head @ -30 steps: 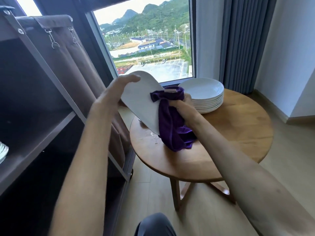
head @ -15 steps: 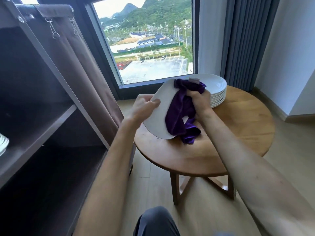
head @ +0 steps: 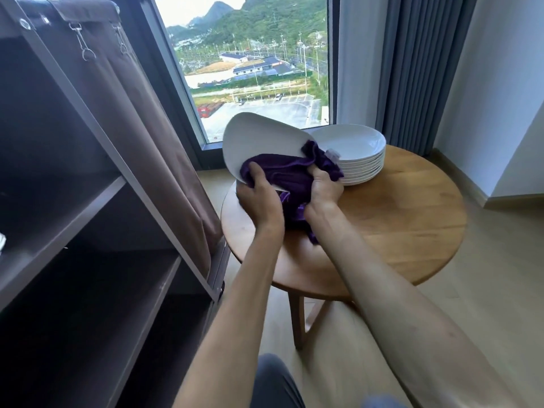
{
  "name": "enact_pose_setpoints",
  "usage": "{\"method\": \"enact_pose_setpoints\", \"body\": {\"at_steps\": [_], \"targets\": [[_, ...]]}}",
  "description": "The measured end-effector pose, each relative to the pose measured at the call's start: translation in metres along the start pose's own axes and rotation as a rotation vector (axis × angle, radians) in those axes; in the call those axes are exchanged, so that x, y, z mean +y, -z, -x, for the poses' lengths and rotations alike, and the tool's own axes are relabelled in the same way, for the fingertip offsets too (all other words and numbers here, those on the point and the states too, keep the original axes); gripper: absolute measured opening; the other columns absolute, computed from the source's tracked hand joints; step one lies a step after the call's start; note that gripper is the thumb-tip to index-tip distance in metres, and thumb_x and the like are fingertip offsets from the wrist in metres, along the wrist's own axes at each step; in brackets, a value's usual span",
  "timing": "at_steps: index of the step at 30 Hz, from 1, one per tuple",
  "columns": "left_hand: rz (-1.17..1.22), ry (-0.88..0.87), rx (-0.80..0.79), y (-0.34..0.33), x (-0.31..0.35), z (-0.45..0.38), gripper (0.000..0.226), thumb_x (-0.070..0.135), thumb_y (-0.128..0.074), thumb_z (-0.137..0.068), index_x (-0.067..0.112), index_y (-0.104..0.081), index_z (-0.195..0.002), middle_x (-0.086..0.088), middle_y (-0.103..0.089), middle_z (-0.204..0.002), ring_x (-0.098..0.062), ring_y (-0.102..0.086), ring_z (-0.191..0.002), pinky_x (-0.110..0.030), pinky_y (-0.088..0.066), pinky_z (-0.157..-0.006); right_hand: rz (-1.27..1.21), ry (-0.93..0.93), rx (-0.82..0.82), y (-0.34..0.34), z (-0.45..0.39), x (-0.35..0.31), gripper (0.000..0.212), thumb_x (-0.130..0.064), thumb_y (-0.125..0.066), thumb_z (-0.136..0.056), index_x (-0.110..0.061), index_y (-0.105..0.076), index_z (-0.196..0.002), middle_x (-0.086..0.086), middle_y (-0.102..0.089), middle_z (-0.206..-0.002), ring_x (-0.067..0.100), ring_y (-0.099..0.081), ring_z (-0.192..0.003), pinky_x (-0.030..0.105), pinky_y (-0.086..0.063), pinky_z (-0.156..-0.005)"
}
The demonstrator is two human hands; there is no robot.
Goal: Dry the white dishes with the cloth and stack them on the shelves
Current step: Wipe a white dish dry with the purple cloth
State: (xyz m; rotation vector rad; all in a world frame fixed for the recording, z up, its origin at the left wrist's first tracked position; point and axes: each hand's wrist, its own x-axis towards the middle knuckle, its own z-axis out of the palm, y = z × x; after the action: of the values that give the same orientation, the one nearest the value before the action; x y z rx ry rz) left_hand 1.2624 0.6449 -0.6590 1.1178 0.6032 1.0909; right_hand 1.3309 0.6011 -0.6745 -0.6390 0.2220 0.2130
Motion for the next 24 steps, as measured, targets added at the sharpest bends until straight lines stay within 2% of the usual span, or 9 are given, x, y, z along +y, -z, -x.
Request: {"method": "enact_pose_setpoints", "body": {"at_steps": [3,6,8,11,14,18,21,22,24], "targets": [[-0.040,-0.099,-0.058,0.013,0.017,-0.015,0.030,0.037,-0.052,-0.106,0.032,-0.053,-0.076,0.026,-0.062,-0.058,0.008,-0.058,-0.057,-0.012,-0.049,-0.058,0.130,-0.038,-0.264,0.000,-0.007,-0.015,0.034,0.010,-0.071,-0.078,-0.002,-0.070,-0.109,0.020,-0.072,-0.102,0.031,-0.071,-0.085,0.041,-0.062,-0.073],[-0.234,-0.148,-0.271,0.026,0.036,-0.039,0.044,0.050,-0.046,-0.105,0.019,-0.054,-0.075,0.004,-0.058,-0.067,-0.006,-0.055,-0.063,-0.018,-0.047,-0.056,0.318,-0.165,-0.456,0.008,-0.015,-0.030,0.044,0.006,-0.063,-0.084,0.008,-0.061,-0.128,0.029,-0.064,-0.125,0.040,-0.067,-0.108,0.054,-0.054,-0.098],[-0.352,-0.111,-0.451,0.031,0.048,-0.052,0.048,0.053,-0.047,-0.104,0.014,-0.063,-0.082,-0.006,-0.063,-0.077,-0.017,-0.060,-0.071,-0.023,-0.052,-0.056,0.374,-0.207,-0.511,0.016,-0.021,-0.037,0.048,0.007,-0.061,-0.084,0.009,-0.057,-0.132,0.032,-0.059,-0.133,0.046,-0.061,-0.120,0.059,-0.048,-0.105],[-0.412,-0.007,-0.574,0.032,0.058,-0.061,0.045,0.050,-0.044,-0.106,0.019,-0.074,-0.091,0.000,-0.077,-0.085,-0.017,-0.072,-0.079,-0.031,-0.058,-0.065,0.401,-0.224,-0.636,0.023,-0.018,-0.045,0.047,0.003,-0.067,-0.080,0.004,-0.064,-0.126,0.028,-0.065,-0.126,0.043,-0.065,-0.116,0.051,-0.056,-0.096],[-0.441,0.215,-0.550,0.030,0.054,-0.063,0.047,0.055,-0.040,-0.104,0.021,-0.072,-0.101,0.000,-0.079,-0.086,-0.021,-0.074,-0.080,-0.032,-0.055,-0.064,0.387,-0.305,-0.753,0.023,-0.006,-0.050,0.024,-0.020,-0.073,-0.085,-0.011,-0.079,-0.106,0.015,-0.075,-0.110,0.027,-0.074,-0.099,0.035,-0.059,-0.082],[-0.380,0.478,-0.394,0.026,0.038,-0.053,0.036,0.051,-0.056,-0.099,0.019,-0.065,-0.112,-0.006,-0.079,-0.088,-0.026,-0.074,-0.079,-0.035,-0.059,-0.059,0.116,-0.375,-0.786,0.014,0.006,-0.057,0.038,-0.043,-0.068,-0.089,-0.016,-0.076,-0.114,0.009,-0.073,-0.106,0.026,-0.069,-0.100,0.041,-0.051,-0.100],[-0.251,0.577,-0.403,0.022,0.025,-0.043,0.034,0.042,-0.065,-0.098,0.011,-0.068,-0.114,-0.013,-0.077,-0.103,-0.031,-0.074,-0.087,-0.047,-0.061,-0.079,-0.093,-0.301,-0.717,-0.001,0.007,-0.060,0.067,-0.056,-0.063,-0.083,-0.020,-0.056,-0.139,0.012,-0.062,-0.133,0.032,-0.059,-0.121,0.048,-0.035,-0.116],[-0.218,0.601,-0.414,0.019,0.023,-0.040,0.029,0.037,-0.064,-0.099,0.011,-0.070,-0.110,-0.014,-0.077,-0.102,-0.031,-0.073,-0.087,-0.047,-0.060,-0.083,-0.108,-0.274,-0.689,-0.008,0.009,-0.060,0.065,-0.060,-0.054,-0.089,-0.022,-0.055,-0.141,0.011,-0.059,-0.138,0.031,-0.062,-0.119,0.050,-0.038,-0.114],[-0.164,0.599,-0.453,0.011,0.017,-0.027,0.018,0.024,-0.058,-0.103,0.012,-0.070,-0.099,-0.012,-0.077,-0.090,-0.026,-0.073,-0.077,-0.040,-0.060,-0.075,-0.022,-0.191,-0.601,-0.025,0.016,-0.059,0.062,-0.063,-0.035,-0.099,-0.018,-0.060,-0.134,0.004,-0.064,-0.126,0.022,-0.069,-0.099,0.043,-0.052,-0.095]]}}
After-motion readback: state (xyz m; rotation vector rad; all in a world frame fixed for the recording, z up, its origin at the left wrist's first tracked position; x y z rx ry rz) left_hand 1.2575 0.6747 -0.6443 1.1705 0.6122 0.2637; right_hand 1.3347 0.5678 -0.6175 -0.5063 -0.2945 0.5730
